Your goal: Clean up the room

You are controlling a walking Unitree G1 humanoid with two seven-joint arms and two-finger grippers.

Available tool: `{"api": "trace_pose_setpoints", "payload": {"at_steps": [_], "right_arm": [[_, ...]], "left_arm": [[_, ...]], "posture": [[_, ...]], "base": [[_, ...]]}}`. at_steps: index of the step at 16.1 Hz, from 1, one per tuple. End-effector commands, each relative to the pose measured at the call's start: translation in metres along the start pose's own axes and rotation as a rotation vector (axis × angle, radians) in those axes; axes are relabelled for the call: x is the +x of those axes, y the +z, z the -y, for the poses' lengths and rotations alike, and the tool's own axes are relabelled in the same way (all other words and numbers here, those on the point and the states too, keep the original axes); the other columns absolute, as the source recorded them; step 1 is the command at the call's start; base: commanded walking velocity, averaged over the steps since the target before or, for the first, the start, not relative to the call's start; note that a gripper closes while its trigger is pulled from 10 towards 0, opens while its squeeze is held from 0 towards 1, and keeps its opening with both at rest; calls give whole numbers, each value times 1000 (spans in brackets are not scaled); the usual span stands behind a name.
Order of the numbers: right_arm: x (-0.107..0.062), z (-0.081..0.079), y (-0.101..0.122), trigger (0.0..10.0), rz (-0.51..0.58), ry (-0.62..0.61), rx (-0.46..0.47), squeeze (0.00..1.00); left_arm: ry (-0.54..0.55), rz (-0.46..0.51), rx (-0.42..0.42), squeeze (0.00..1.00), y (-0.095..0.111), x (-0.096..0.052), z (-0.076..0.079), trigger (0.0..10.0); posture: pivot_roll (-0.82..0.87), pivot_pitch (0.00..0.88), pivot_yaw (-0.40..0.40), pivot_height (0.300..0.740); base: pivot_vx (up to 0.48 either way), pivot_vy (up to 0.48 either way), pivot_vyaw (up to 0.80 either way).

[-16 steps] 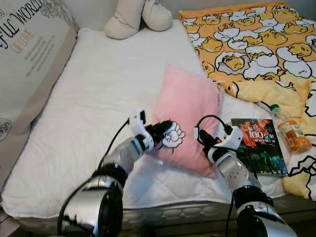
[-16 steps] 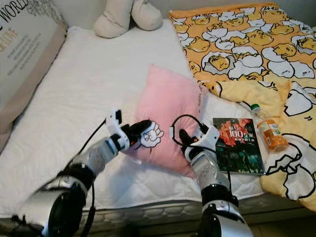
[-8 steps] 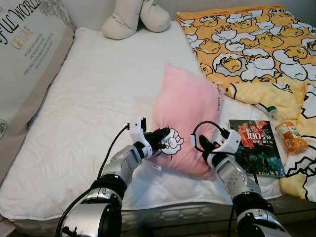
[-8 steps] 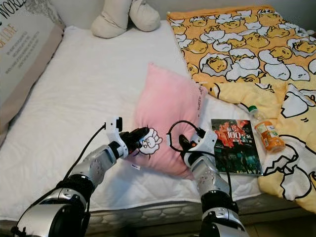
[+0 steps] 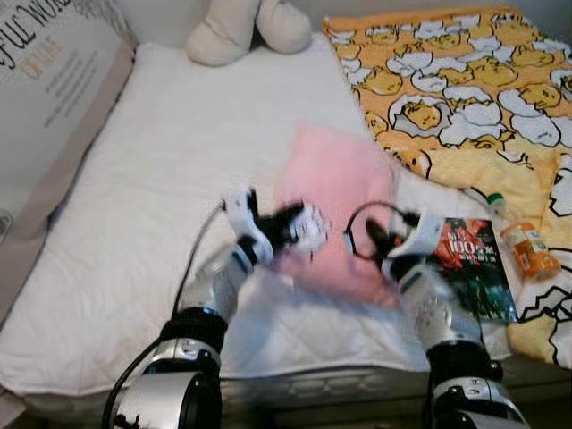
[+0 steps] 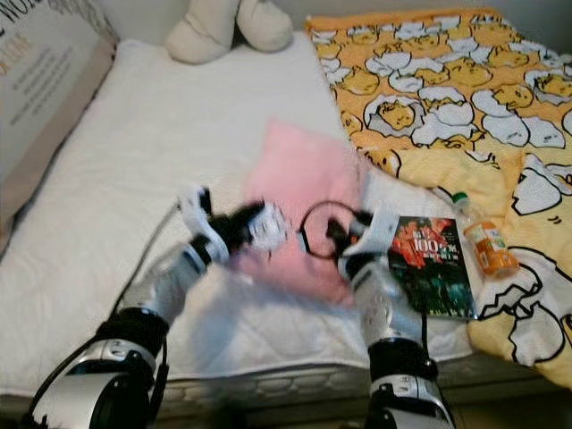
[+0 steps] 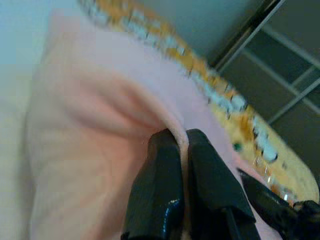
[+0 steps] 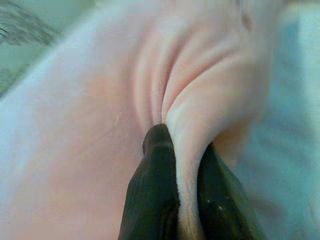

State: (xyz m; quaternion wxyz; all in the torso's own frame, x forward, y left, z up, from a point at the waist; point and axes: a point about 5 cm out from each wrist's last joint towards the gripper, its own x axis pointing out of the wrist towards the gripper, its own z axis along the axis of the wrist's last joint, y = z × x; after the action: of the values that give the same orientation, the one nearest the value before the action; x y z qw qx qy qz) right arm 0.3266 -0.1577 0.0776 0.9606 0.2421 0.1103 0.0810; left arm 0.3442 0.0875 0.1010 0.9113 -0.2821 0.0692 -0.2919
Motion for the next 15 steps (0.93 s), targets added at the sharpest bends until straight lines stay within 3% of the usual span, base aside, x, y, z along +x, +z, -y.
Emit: {"api": "trace_pose_setpoints", "payload": {"at_steps": [1,3,5,8,15], "right_arm": [[4,-10,22,0,84,27,-55,0],[3,-15,34,0,132,41,-90,0],[3,-21,48,0,181,53,-139,0],[6,-19,53,0,185,39,-157,0],[11,-24,42,0,142,65,-182,0]], "left_arm": [[-31,71,64,0,20,-1,6,0],[-32,108,128,0,30,-3,11,0],[51,174,222,0,50,-13,8,0],[148,224,313,0,62,-28,5,0],[232,204,342,0,49,-33,9,0]], "posture": [[-108,0,99,740],[-103,0,94,740],[-97,0,89,740],[-73,0,73,740],[-46,0,48,740]], "base": [[0,0,0],[0,0,0],[0,0,0],[0,0,144],[0,457,670]]}}
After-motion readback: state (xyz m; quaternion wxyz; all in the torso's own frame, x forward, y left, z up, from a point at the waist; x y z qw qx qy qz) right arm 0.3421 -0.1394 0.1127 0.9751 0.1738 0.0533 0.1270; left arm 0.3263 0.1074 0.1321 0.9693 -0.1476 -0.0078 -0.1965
